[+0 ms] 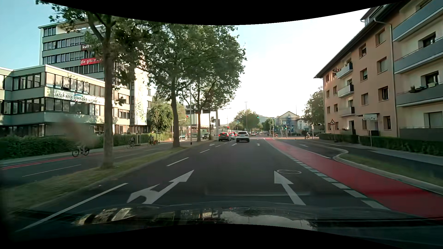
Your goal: Follow the waypoints while adhering to traffic rules and regulations
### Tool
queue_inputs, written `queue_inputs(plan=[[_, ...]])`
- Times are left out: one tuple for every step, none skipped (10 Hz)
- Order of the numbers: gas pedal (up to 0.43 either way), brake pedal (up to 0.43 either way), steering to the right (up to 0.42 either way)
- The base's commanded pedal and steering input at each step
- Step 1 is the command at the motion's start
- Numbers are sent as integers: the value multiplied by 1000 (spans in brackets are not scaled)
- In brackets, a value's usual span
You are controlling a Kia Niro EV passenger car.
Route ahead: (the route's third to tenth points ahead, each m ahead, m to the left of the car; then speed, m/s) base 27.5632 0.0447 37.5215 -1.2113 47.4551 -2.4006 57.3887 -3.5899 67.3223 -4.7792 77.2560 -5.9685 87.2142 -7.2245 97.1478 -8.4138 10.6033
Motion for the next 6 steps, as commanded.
queue_inputs(plan=[[98,0,-5],[98,0,-5],[98,0,-4],[98,0,-3],[98,0,-3],[98,0,-1]])
